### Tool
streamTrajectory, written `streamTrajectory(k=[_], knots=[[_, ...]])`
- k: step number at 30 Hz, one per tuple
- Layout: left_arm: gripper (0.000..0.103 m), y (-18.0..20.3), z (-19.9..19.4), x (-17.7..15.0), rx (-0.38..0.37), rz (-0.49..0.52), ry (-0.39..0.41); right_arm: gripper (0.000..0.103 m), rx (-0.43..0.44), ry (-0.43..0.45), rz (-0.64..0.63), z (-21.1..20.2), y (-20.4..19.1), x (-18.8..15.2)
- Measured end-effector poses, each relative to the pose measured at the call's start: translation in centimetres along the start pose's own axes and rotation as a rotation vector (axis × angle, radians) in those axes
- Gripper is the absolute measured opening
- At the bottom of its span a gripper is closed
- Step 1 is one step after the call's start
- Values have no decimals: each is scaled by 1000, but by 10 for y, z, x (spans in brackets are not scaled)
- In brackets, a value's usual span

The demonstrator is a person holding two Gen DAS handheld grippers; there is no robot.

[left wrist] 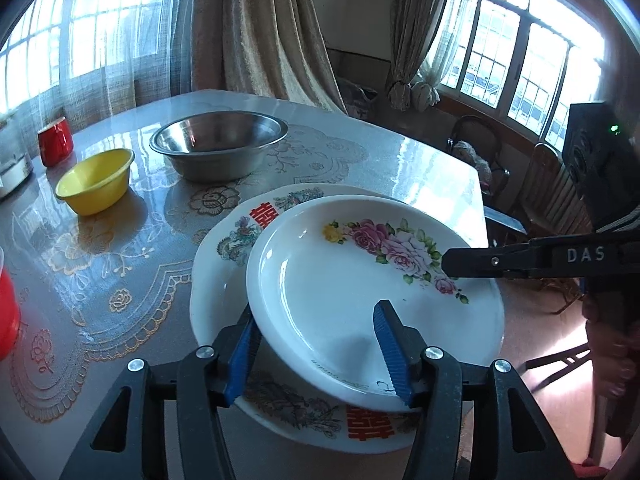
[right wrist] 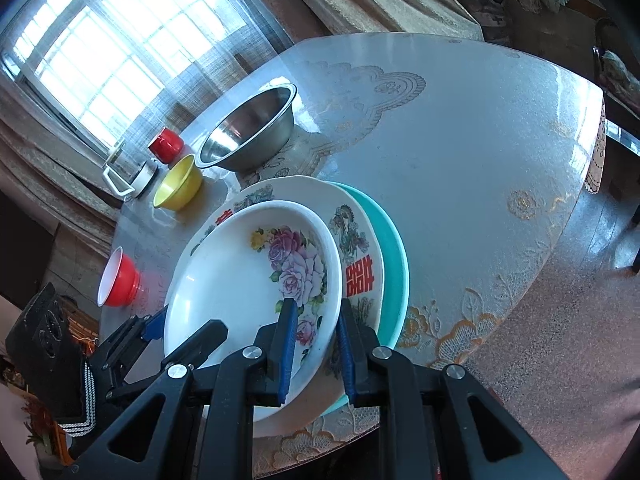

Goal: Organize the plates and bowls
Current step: 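Carry the floral plate over the red-character plate stack with both grippers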

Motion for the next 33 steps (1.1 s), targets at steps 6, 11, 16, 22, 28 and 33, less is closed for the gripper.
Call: streamTrajectory(k=[6, 11, 16, 22, 28, 33], knots=[[61, 0, -4, 2, -10, -12, -5, 19, -17, -18, -19, 6, -1, 4], [63, -1, -7, 2, -32, -20, -37, 18, -33, -38, -28, 10, -2, 7], [67, 0, -12, 2, -65, -18, -55, 18, -76, -40, -58, 13, -6, 9], [68, 0, -16, 1, -85, -26, -57, 18, -109, -32, -82, 15, -7, 11], [63, -1, -17, 2, -37, -6, -45, 18, -154, -12, -134, 15, -12, 10], [58, -4, -17, 3, 1, -6, -32, 18, -202, 11, -184, 15, -16, 9]])
Point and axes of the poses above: each gripper's, at about its wrist camera, not at the fingertips, and z roughly the way its jaws point, y to its right, x to its top, the point moved 9 cm from there along z, roughly the way its jaws point, and after that the axes turned 12 degrees about -x, right-handed, at the moved point
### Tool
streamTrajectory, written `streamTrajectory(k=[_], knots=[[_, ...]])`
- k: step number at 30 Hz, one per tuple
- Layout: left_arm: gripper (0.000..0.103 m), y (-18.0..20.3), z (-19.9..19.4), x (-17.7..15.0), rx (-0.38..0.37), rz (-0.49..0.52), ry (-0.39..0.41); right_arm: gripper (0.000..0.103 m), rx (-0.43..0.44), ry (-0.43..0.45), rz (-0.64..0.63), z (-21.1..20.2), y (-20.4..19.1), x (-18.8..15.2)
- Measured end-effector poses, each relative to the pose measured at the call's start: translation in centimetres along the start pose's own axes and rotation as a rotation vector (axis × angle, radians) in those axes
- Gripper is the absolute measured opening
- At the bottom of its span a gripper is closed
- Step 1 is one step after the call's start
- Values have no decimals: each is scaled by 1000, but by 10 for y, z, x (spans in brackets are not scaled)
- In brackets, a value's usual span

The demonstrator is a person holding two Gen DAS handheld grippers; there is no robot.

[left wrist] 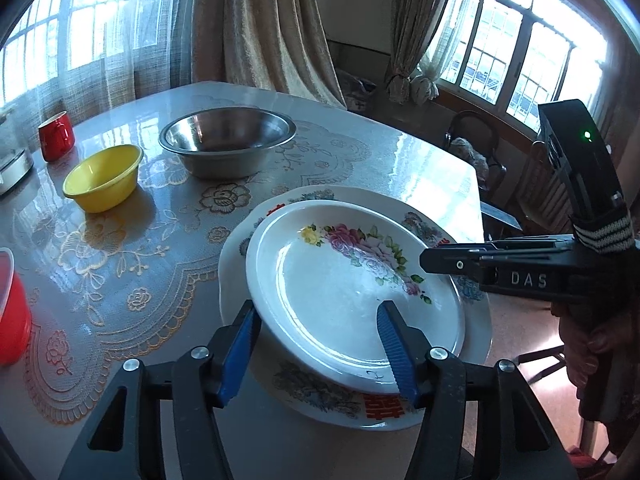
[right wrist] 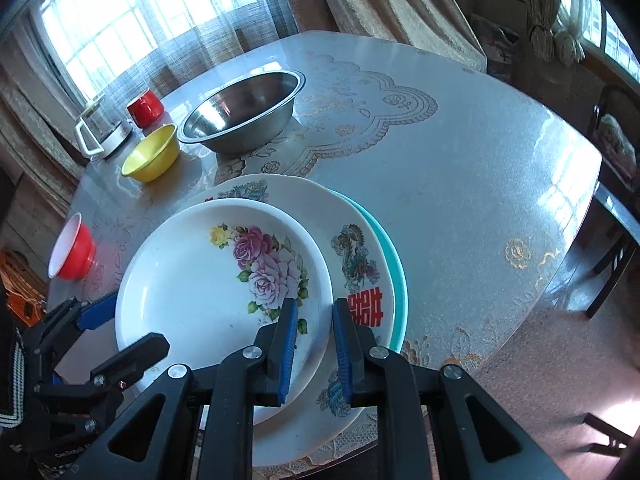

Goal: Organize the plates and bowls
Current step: 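Carry the floral plate over the red-character plate stack with both grippers, then lower the floral plate onto the stack and open both grippers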

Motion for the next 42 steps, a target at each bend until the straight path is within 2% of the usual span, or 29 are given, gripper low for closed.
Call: streamTrajectory(k=[6, 9, 11, 13, 15, 21, 23, 25, 27, 28, 35, 37, 39, 42], knots=[[40, -9, 0, 2, 63, 8, 19, 18, -115, 49, -131, -1, -9, -3], [38, -11, -1, 3, 70, 2, 26, 18, -123, 57, -133, 0, -8, -3], [38, -13, -2, 4, 108, 16, 40, 18, -125, 57, -135, -1, -7, -3], [37, -13, -4, 5, 132, 42, 52, 18, -168, 74, -157, -3, -6, -2], [37, -10, -4, 6, 125, 50, 60, 20, -215, 91, -175, -5, -3, 0], [37, -13, 0, 4, 132, 45, 52, 20, -162, 71, -136, -6, -1, -3], [37, -17, -1, 5, 126, 20, 57, 25, -153, 78, -130, -8, -3, -4], [41, -19, -3, 7, 114, 2, 67, 27, -152, 83, -151, -7, -5, -5], [54, -23, -7, 9, 121, -12, 88, 29, -142, 82, -148, -8, -6, -6], [56, -23, -7, 9, 125, -14, 91, 30, -129, 81, -142, -8, -6, -6], [56, -26, -8, 9, 151, -14, 106, 30, -118, 87, -144, -7, -6, -4], [56, -26, -9, 9, 155, -14, 111, 30, -82, 76, -99, -7, -2, -2], [66, -29, -11, 11, 153, -23, 125, 30, -34, 85, -58, -12, 0, 1], [77, -32, -24, 17, 150, -43, 199, 31, 37, 133, -7, -24, 2, 10]])
Point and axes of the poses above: each gripper's, at about its wrist camera, not at the fingertips, and z roughly the way its jaws point, y to its right, x to its top, the point moved 9 cm from there along z, roughly the way its jaws point, and after that the axes turned 12 degrees about -x, right-handed, at the moved point
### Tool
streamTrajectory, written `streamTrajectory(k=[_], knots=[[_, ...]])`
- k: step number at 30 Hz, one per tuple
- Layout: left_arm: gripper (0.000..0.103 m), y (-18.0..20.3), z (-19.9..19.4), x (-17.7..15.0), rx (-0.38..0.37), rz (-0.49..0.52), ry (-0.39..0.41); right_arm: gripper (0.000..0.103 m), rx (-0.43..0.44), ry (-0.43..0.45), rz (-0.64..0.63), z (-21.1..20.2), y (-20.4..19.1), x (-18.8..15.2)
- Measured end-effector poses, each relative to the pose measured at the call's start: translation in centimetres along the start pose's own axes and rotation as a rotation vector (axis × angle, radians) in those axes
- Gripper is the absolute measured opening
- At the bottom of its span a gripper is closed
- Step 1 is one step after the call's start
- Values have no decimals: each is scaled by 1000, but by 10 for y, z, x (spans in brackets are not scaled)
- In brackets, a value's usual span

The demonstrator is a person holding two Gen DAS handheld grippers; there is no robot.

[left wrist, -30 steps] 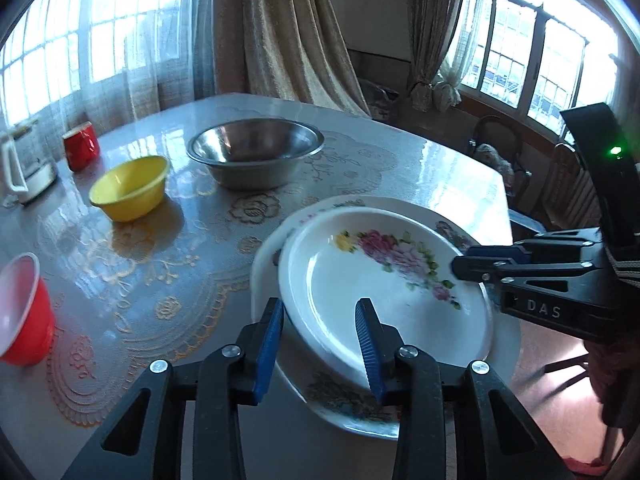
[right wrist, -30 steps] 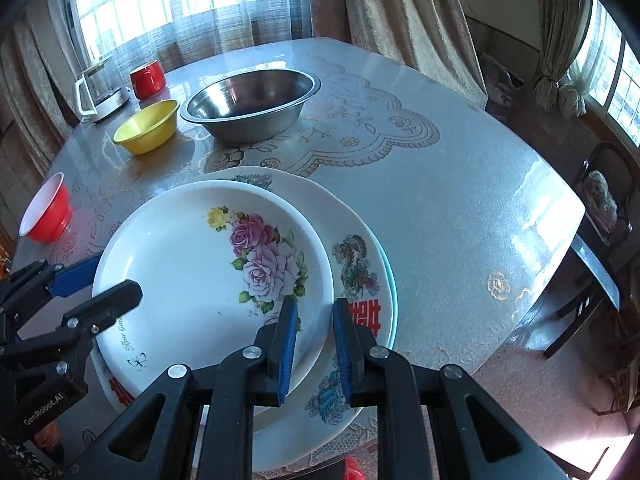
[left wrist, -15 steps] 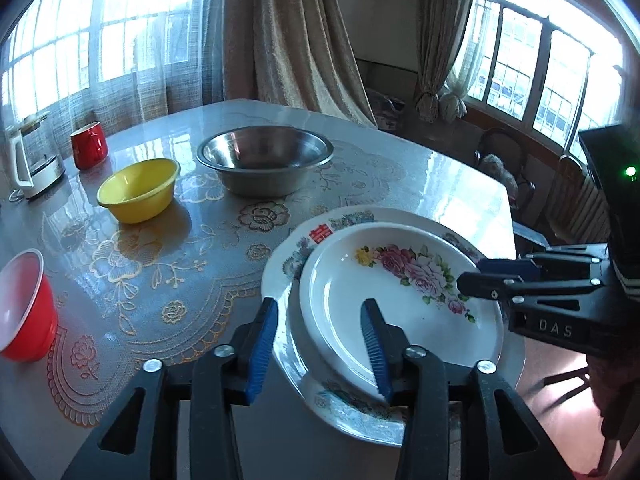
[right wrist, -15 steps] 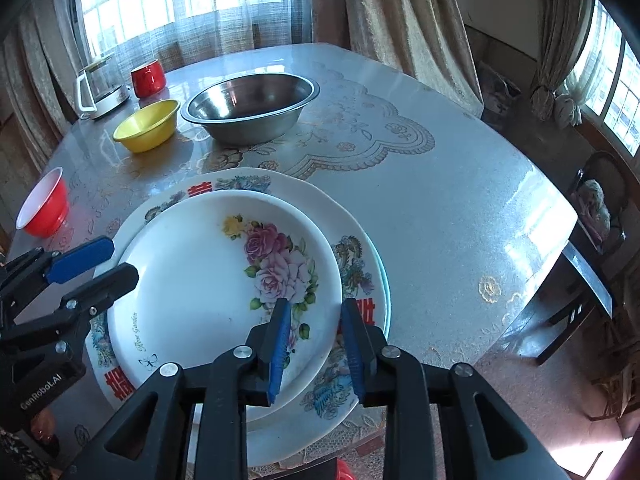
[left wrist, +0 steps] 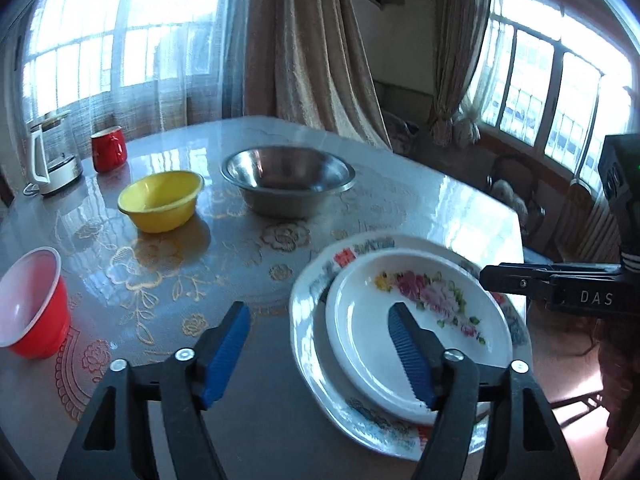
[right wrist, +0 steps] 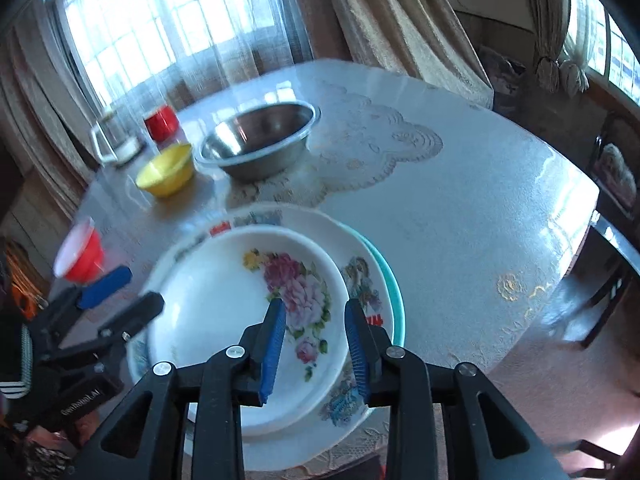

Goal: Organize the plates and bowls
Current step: 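Lower the floral plate onto the stack and open both grippers, then move both grippers to the rim of the steel bowl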

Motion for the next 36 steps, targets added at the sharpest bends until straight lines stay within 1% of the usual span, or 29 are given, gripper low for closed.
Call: streamTrajectory(k=[1, 3, 5, 7, 8, 10, 12, 16, 18, 19, 20, 24, 26, 28, 30, 33, 36], knots=[[79, -2, -4, 3, 2, -6, 29, 33, 13, 26, 7, -4, 0, 5], [87, -8, -12, 9, 22, -17, 88, 36, 20, 56, 2, -6, -2, 12], [89, -16, -19, 14, 58, -24, 137, 38, 35, 58, -6, -3, -5, 19], [90, -24, -21, 18, 80, -42, 164, 38, 57, 47, -7, 4, -8, 27], [93, -29, -21, 18, 95, -55, 171, 38, 65, 45, -1, 6, -8, 31], [93, -39, -20, 19, 112, -86, 172, 38, 82, 48, 17, 11, -7, 43], [94, -49, -17, 18, 121, -121, 153, 39, 102, 55, 38, 16, -5, 53], [97, -68, -12, 20, 133, -225, 135, 40, 132, 49, 85, 28, -3, 77], [97, -75, -8, 23, 138, -260, 120, 45, 136, 52, 104, 35, -2, 90], [97, -77, -6, 24, 143, -271, 112, 49, 139, 54, 111, 38, -3, 95], [97, -80, -3, 26, 153, -284, 99, 50, 144, 54, 118, 43, -3, 101], [97, -89, 5, 38, 171, -312, 72, 50, 155, 18, 128, 62, -5, 120], [97, -92, 12, 46, 164, -325, 56, 50, 157, -3, 131, 73, -7, 130], [97, -96, 21, 52, 154, -340, 26, 51, 162, -31, 143, 87, -8, 140], [97, -102, 30, 56, 160, -352, -11, 50, 175, -55, 147, 101, -12, 149], [97, -111, 42, 61, 173, -372, -41, 50, 191, -96, 150, 121, -20, 158], [97, -119, 52, 67, 188, -383, -60, 50, 189, -137, 155, 141, -25, 160]])
Point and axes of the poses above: each gripper's, at about its wrist camera, not at the fingertips, and z roughly the way its jaws point, y to its right, x to its top, the point moved 9 cm from there along z, roughly the way its jaws point, and after that the axes turned 12 degrees about -x, right-handed, at the moved point
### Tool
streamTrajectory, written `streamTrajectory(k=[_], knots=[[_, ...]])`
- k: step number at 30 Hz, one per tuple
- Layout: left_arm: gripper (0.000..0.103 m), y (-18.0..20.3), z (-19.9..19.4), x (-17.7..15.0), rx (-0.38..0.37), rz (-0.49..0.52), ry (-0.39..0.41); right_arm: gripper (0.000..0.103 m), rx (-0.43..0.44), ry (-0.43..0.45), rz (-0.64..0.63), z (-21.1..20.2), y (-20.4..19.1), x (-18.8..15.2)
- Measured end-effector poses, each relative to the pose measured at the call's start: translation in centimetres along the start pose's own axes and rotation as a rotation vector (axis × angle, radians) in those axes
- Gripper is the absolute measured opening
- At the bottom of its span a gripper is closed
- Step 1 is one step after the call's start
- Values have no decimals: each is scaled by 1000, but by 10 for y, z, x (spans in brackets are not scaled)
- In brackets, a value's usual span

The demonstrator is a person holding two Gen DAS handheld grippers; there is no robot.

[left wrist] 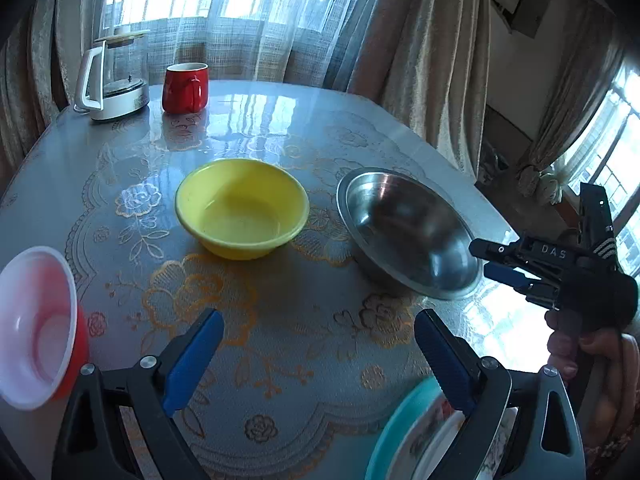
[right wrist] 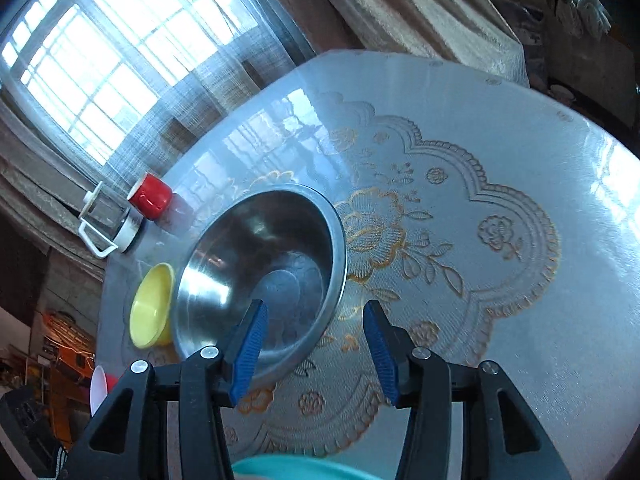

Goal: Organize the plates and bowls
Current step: 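Move both grippers to the rim of the steel bowl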

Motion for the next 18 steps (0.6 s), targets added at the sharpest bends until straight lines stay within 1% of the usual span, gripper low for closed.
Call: streamTrajectory(k=[3, 4, 5, 8, 11, 13, 14, 16, 18], knots=[[97, 4, 8, 7, 10, 6, -2, 50, 13, -39, 10, 16, -1, 1], [97, 6, 11, 9, 13, 14, -6, 45, 12, -45, 10, 20, 0, 1], [97, 8, 15, 11, 12, 24, -10, 35, 12, -51, 12, 23, 1, 1], [97, 14, 25, 16, 16, 49, -22, 26, 22, -64, -3, 28, 3, -2], [95, 19, 35, 22, 20, 61, -27, 25, 58, -60, 4, 27, 4, -5], [91, 24, 43, 26, 16, 74, -36, 24, 68, -59, 0, 27, 4, -4], [88, 26, 47, 28, 14, 81, -42, 23, 72, -54, -13, 25, 4, -5], [85, 28, 56, 30, 22, 97, -59, 23, 68, -44, -38, 22, 4, -7], [78, 29, 65, 32, 21, 110, -78, 23, 59, -41, -50, 21, 3, -7]])
Point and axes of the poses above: each gripper's, at about its wrist camera, not at the fingertips, and z roughly the way its jaws point, y to its right, x to its top, the point moved 9 cm from there along z, roughly the way its jaws point, and after that the axes turned 12 degrees about -x, right-handed, at the moved point
